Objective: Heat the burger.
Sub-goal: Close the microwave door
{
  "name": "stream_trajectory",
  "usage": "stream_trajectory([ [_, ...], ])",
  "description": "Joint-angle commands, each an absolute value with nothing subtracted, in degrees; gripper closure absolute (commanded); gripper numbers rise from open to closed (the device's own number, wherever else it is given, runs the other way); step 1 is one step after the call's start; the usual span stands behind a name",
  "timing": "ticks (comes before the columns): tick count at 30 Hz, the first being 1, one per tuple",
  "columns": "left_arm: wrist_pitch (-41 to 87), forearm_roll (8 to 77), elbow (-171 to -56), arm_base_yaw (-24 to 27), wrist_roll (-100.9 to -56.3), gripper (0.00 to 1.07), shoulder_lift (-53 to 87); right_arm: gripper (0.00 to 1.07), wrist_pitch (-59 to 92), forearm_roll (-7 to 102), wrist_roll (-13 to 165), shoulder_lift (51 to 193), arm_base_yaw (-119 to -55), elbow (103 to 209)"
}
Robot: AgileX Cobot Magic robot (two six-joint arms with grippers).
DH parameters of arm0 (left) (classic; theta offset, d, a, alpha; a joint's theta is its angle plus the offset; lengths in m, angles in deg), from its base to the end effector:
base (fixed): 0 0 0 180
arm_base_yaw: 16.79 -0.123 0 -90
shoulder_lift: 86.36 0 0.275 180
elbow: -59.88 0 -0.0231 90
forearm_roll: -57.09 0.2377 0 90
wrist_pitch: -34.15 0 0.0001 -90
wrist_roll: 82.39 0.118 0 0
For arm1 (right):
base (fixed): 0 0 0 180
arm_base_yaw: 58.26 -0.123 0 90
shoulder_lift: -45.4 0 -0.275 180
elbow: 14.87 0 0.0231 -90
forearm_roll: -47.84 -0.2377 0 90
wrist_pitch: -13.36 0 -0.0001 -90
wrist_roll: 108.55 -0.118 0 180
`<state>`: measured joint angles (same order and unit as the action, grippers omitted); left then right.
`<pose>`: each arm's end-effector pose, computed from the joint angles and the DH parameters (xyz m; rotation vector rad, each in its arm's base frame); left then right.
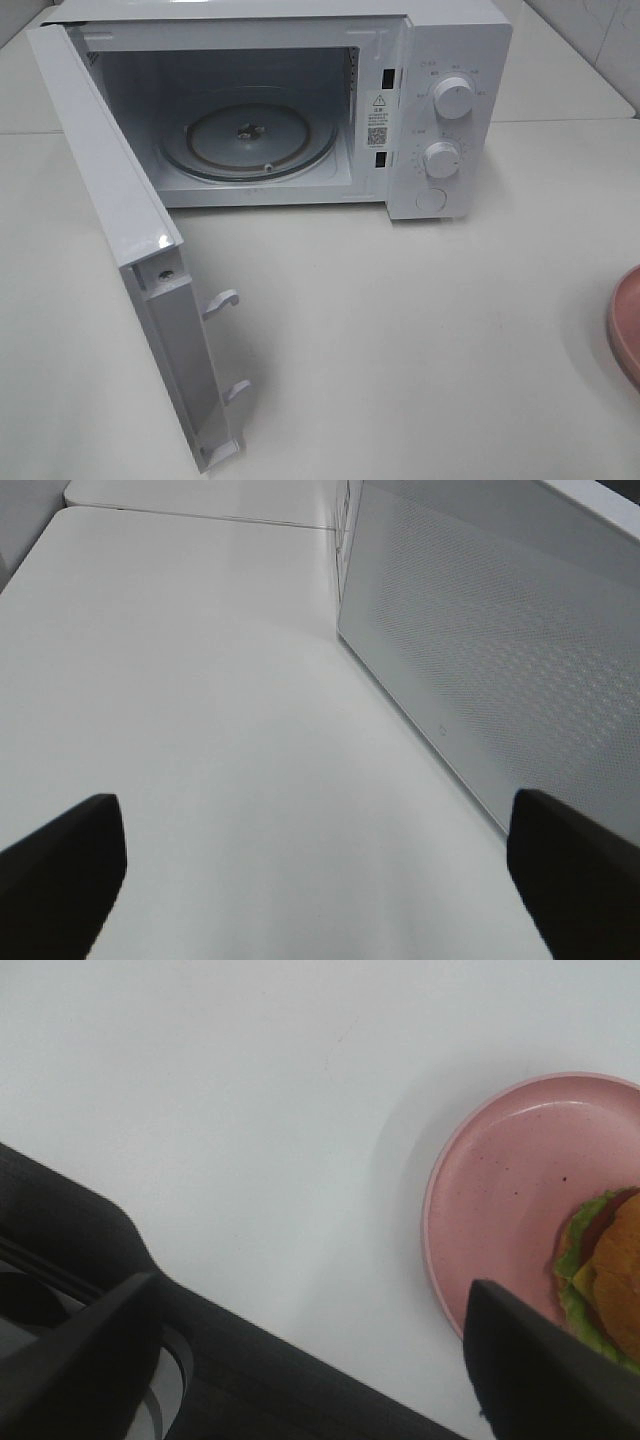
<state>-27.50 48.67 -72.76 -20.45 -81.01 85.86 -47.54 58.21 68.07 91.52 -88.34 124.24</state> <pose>0.0150 -0.0143 0.2627 -0.0305 2.0315 -0.1202 0.1028 0.0381 0.2583 -0.6429 2.4731 -0.0135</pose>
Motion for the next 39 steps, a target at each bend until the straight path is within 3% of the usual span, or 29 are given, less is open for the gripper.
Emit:
stream_trajectory([
  [1,-27.0,48.7,-72.7,-20.5,-81.0,0.11,86.8,0.29,-48.9,57.6,68.6,88.4,-88.2,124.2],
  [8,-27.0,48.7,-72.7,-20.5,-81.0,0.11,86.8,0.30,-49.1,57.4,68.5,79.1,-87.3,123.7],
  [10,-27.0,48.7,-72.7,-20.5,-81.0,0.11,86.8,0.30,-48.2,57.1,69.1,75.4,-82.3,122.1],
  [26,-27.0,48.7,-72.7,-20.5,-81.0,0.11,86.8,0.31,-41.8,51.0,72.1,57.5,-64.7,116.2],
  [39,-27.0,48.7,-72.7,-20.5,-81.0,0.11,86.7,0.31,-41.8,51.5,71.0,51.6,-59.4,116.2],
])
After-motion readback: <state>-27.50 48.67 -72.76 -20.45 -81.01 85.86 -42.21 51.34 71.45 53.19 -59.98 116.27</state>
